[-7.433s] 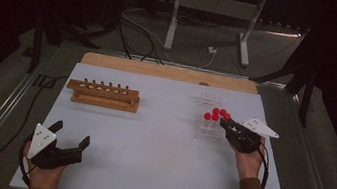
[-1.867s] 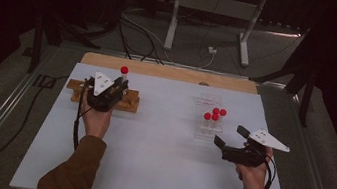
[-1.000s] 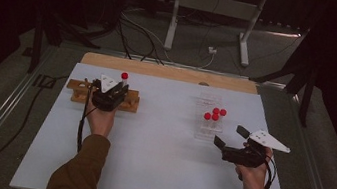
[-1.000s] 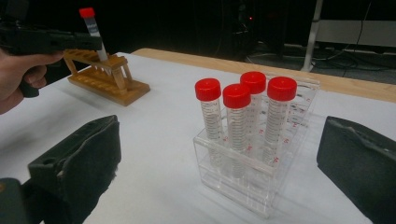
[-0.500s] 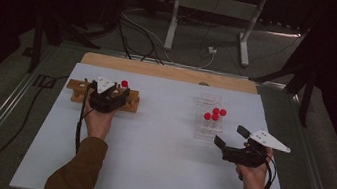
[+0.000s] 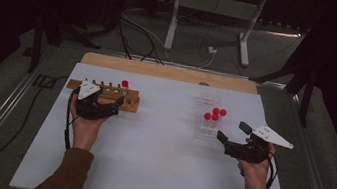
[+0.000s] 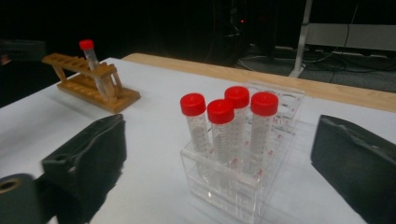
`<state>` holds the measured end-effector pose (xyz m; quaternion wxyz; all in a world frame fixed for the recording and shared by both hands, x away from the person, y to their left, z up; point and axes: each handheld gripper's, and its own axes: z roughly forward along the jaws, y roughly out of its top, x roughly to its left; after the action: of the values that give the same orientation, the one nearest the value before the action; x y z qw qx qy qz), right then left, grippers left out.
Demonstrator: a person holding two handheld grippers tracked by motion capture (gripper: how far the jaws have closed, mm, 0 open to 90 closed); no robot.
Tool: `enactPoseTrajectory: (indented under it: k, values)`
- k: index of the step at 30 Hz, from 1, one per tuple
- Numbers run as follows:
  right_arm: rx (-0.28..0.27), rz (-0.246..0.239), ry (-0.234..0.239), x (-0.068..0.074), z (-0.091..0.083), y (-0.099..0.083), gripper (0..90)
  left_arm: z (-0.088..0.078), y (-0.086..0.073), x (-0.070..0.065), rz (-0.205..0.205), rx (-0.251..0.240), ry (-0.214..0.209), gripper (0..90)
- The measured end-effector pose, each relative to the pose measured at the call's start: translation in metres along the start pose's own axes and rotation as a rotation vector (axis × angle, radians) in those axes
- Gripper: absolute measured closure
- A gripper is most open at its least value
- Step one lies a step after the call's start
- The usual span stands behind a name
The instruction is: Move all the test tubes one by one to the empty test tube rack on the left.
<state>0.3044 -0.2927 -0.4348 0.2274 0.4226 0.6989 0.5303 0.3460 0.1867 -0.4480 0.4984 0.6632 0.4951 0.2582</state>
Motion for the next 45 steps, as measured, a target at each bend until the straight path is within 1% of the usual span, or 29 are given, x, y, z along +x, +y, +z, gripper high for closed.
enactPoseTrajectory:
  k: [4, 11, 15, 16, 17, 18, 20, 24, 27, 29, 34, 38, 39, 42, 45]
  values:
    - [0.002, 0.011, -0.017, -0.004, 0.004, 0.003, 6.6, -0.011, -0.002, -0.004, 0.006, 0.002, -0.014, 2.2]
    - [0.028, 0.022, -0.059, -0.013, 0.011, 0.002, 9.0, -0.031, -0.007, -0.006, 0.014, -0.029, -0.037, 0.7]
    - [0.045, 0.034, -0.081, -0.02, 0.016, 0.001, 16.8, -0.04, -0.014, -0.008, 0.029, -0.033, -0.051, 0.7]
    - [0.051, 0.037, -0.086, -0.022, 0.017, 0.001, 19.1, -0.042, -0.015, -0.009, 0.03, -0.036, -0.053, 0.7]
    - [0.052, 0.039, -0.086, -0.023, 0.018, 0.002, 23.6, -0.043, -0.016, -0.009, 0.031, -0.039, -0.055, 0.7]
    - [0.052, 0.036, -0.087, -0.023, 0.018, 0.003, 27.7, -0.043, -0.017, -0.009, 0.033, -0.043, -0.053, 0.7]
    - [0.049, 0.021, -0.094, -0.024, 0.019, 0.005, 35.1, -0.044, -0.017, -0.01, 0.046, -0.036, -0.056, 0.7]
    - [0.061, -0.014, -0.107, -0.025, 0.024, 0.007, 45.8, -0.046, -0.019, -0.012, 0.057, -0.039, -0.059, 0.7]
    - [0.079, -0.031, -0.112, -0.026, 0.03, 0.005, 52.0, -0.049, -0.02, -0.013, 0.05, -0.046, -0.056, 0.7]
    - [0.094, -0.039, -0.118, -0.027, 0.036, 0.003, 55.3, -0.05, -0.02, -0.013, 0.044, -0.05, -0.055, 0.7]
    - [0.112, -0.042, -0.11, -0.026, 0.05, -0.002, 61.1, -0.052, -0.02, -0.012, 0.041, -0.063, -0.051, 0.7]
    - [0.125, -0.056, -0.123, -0.025, 0.06, -0.005, 65.2, -0.052, -0.021, -0.011, 0.036, -0.062, -0.051, 0.7]
    - [0.127, -0.056, -0.133, -0.025, 0.062, -0.006, 66.3, -0.053, -0.021, -0.011, 0.036, -0.062, -0.049, 0.7]
    - [0.124, -0.051, -0.142, -0.027, 0.066, -0.008, 68.5, -0.053, -0.021, -0.01, 0.034, -0.063, -0.048, 0.7]
    - [0.121, -0.055, -0.136, -0.027, 0.068, -0.008, 70.7, -0.052, -0.021, -0.01, 0.034, -0.063, -0.046, 0.7]
